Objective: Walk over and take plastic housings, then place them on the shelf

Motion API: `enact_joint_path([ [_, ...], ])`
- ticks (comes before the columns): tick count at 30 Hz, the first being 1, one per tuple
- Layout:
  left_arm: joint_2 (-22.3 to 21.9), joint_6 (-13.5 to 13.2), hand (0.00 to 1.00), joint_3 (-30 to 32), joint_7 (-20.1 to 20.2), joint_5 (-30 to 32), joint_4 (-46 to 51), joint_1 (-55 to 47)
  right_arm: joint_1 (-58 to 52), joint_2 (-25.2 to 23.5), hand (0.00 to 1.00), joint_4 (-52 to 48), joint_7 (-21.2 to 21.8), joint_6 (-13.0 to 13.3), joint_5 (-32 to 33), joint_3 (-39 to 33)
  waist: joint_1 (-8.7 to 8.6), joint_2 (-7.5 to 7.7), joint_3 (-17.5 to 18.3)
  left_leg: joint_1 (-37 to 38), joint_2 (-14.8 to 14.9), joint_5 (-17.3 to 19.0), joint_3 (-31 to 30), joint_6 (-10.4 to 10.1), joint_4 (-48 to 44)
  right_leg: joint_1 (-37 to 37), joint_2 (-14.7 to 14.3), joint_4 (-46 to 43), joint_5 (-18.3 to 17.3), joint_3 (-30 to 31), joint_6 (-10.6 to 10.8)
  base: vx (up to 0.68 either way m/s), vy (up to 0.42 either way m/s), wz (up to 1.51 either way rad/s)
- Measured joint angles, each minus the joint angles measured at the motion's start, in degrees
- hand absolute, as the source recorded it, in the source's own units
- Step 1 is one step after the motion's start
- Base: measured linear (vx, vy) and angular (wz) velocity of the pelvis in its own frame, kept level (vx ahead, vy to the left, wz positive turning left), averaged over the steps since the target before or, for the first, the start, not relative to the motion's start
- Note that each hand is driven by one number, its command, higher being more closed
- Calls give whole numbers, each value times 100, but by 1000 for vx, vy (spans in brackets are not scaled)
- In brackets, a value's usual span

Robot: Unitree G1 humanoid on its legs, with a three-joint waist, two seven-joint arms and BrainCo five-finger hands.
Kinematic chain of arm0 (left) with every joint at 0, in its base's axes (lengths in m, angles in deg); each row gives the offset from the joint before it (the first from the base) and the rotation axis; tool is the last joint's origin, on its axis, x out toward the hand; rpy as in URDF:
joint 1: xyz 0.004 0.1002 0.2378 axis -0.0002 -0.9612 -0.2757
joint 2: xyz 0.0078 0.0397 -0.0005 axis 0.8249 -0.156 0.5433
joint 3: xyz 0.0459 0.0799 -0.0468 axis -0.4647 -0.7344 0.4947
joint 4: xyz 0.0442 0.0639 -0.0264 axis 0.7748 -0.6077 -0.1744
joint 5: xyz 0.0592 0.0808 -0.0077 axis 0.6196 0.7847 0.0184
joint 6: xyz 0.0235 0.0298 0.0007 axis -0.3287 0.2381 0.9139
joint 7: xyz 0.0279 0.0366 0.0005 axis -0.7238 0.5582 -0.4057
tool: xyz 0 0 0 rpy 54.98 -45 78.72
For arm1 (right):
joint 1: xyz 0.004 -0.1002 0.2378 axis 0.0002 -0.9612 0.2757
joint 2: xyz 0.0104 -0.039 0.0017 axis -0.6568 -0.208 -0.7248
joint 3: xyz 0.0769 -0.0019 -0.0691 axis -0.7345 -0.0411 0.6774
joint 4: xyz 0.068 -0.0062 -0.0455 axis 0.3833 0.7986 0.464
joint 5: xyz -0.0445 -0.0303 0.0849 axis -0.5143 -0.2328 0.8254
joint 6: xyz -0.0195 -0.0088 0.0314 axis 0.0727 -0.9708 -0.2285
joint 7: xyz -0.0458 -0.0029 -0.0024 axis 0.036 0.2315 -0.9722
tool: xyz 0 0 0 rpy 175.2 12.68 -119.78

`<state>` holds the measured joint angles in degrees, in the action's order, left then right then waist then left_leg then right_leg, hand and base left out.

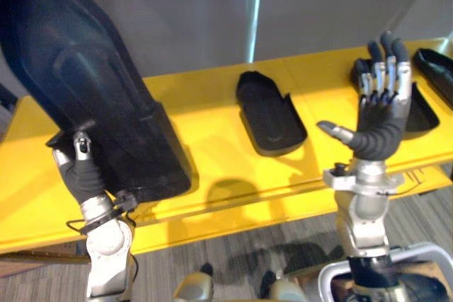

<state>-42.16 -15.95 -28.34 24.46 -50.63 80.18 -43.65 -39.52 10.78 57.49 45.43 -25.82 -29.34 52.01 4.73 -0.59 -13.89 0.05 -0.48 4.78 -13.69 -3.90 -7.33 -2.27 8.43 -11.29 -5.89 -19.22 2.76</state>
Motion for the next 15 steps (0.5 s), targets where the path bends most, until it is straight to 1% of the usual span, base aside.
enact_joint_path([
  [1,-2,60,100,57,23,1,3,-41,-2,-4,0,2,-51,-42,-78,-5,32,0,3,-3,-12,-23,2,3,15,-1,14,4,7,-14,12,-39,17,22],
  [2,1,182,100,223,111,5,3,-127,-24,-5,0,2,-182,-117,-164,-17,60,2,7,2,-27,-67,7,4,73,-20,39,19,23,-63,36,-52,20,20],
  [3,3,334,100,390,230,-1,4,-211,-83,-4,0,1,-293,-221,-247,-64,58,5,16,6,-38,-95,11,24,99,-70,52,67,46,-102,69,-43,16,19],
  [4,6,411,100,460,311,-12,4,-253,-138,-4,0,-1,-351,-277,-295,-102,62,11,20,14,-44,-96,17,25,97,-98,54,93,55,-105,79,-42,20,13],
  [6,24,698,100,676,628,-32,4,-408,-457,-6,0,-24,-429,-478,-402,-364,67,41,106,1,-43,-93,120,40,125,-106,70,120,74,-97,99,-35,26,1],
  [8,59,1030,100,810,945,-71,-16,-483,-815,-6,0,-104,-463,-642,-403,-752,55,46,175,-3,10,-104,372,89,174,-100,69,194,105,-46,107,-23,27,-13],
  [9,139,1270,100,849,1098,-79,-67,-493,-999,-2,0,-113,-460,-703,-383,-1038,18,38,201,1,40,-107,547,95,190,-85,59,249,127,29,111,-19,37,-32],
  [10,281,1527,100,886,1220,-124,-205,-490,-1136,3,0,-113,-422,-772,-268,-1297,-65,20,221,7,52,-102,674,104,190,-58,49,294,179,124,142,-11,36,-37],
  [11,364,1650,100,896,1260,-179,-329,-483,-1191,8,0,-113,-381,-806,-199,-1419,-110,5,240,7,56,-98,736,110,192,-19,48,302,199,197,143,-3,51,-49],
  [13,621,2084,100,900,1322,-334,-1027,-356,-1405,75,0,-113,-331,-856,-51,-1830,-315,-83,303,19,71,-91,1003,121,192,97,38,330,314,434,181,7,56,-53],
  [14,668,2178,100,901,1324,-411,-1195,-309,-1471,90,0,-113,-323,-880,-28,-1916,-370,-91,309,42,78,-89,1079,123,193,122,34,331,321,515,187,19,47,-50],
  [15,737,2372,100,909,1326,-544,-1488,-183,-1628,121,0,-111,-280,-909,68,-2068,-454,-109,312,106,91,-89,1185,124,232,137,26,337,340,610,189,21,39,-50],
])
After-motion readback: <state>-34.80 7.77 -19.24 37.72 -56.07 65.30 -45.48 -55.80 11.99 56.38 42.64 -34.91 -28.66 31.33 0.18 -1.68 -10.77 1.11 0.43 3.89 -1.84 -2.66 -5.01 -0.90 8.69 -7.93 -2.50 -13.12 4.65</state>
